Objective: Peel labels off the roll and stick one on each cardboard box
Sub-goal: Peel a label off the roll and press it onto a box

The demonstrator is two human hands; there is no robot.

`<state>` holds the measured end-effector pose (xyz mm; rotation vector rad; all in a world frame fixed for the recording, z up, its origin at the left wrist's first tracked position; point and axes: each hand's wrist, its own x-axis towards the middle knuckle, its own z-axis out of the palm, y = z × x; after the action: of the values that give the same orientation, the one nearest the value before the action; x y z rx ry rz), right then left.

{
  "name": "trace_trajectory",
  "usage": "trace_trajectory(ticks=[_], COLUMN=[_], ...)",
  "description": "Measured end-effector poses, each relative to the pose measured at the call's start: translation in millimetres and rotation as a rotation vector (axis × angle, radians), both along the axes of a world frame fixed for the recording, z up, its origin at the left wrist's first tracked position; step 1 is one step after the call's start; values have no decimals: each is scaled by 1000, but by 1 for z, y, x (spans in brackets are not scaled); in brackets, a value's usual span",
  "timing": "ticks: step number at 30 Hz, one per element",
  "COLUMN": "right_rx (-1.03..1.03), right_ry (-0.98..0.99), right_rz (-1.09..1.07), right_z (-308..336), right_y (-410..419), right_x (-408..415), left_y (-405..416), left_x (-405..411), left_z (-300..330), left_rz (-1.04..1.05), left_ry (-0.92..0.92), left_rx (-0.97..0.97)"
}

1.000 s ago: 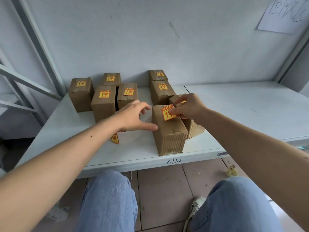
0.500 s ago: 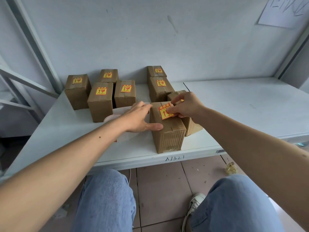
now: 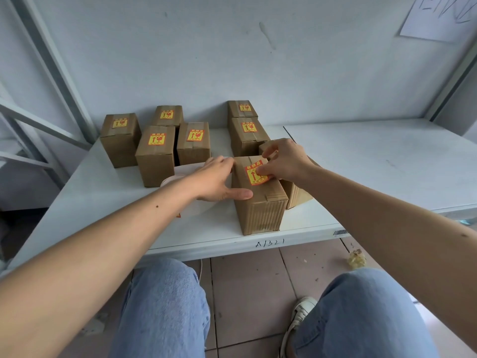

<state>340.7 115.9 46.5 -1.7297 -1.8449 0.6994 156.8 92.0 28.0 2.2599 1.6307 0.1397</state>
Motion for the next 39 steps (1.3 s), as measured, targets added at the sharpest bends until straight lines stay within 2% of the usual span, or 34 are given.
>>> trace_trajectory(ticks=[5, 16, 26, 31, 39], right_rx=[71, 139, 134, 143, 74], right_ry=[-150, -307, -362, -464, -384], right_rz=[35, 54, -55, -112, -30], right_z=[2, 3, 4, -3, -3], right_y=[0, 0, 1, 5, -10], right_x=[-5, -13, -11, -17, -9], left_y=[1, 2, 4, 3, 3], left_x=[2, 2, 4, 1, 0], left_z=[3, 7, 11, 12, 7], left_rz=[0, -16, -16, -39, -24], left_ry=[37, 72, 119, 110, 70], left_rx=[-1, -27, -34, -40, -31])
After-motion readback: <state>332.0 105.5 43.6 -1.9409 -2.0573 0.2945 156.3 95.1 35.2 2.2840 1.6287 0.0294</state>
